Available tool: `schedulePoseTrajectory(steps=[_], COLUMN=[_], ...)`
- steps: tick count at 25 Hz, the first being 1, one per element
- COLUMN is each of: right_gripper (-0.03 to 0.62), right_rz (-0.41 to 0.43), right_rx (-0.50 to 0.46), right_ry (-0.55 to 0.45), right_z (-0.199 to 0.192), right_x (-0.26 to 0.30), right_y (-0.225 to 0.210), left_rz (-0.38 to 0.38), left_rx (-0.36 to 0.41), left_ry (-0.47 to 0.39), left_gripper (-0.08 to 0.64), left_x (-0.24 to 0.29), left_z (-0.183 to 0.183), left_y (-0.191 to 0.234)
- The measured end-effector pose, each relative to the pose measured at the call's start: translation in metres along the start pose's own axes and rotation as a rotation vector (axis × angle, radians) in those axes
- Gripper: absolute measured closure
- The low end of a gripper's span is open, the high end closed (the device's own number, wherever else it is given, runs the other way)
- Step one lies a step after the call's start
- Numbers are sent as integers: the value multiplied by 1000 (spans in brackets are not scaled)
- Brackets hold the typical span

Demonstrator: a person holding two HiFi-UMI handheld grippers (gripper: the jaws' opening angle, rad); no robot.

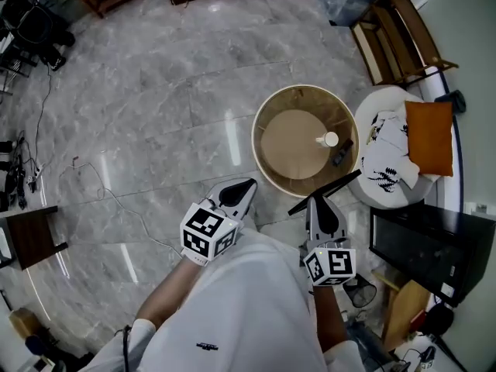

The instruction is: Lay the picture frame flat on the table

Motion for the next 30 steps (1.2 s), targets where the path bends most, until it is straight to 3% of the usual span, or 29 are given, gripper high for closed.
schedulePoseTrajectory(steps=[12, 30], right_gripper=[555, 555], right_rz=[103, 179], right_rx=[-29, -83], right_ry=[68, 184], right_z=[29, 23], right_x=[70, 149], right_y=[-10, -90], left_rz=[68, 158], left_rx=[-45, -63], left_ry=[9, 99], left_gripper=[555, 555], left_x=[33, 127], left_z=[26, 21], left_y=[34, 45])
Point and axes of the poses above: the fingertips, and each gripper's own axes: x forward along the fingers, y to its left, z out of its top, the point moved 6 cm from there along -x, backward along the fingers, and after that the axes turned 10 degrees about x, right-handed, at the moved point
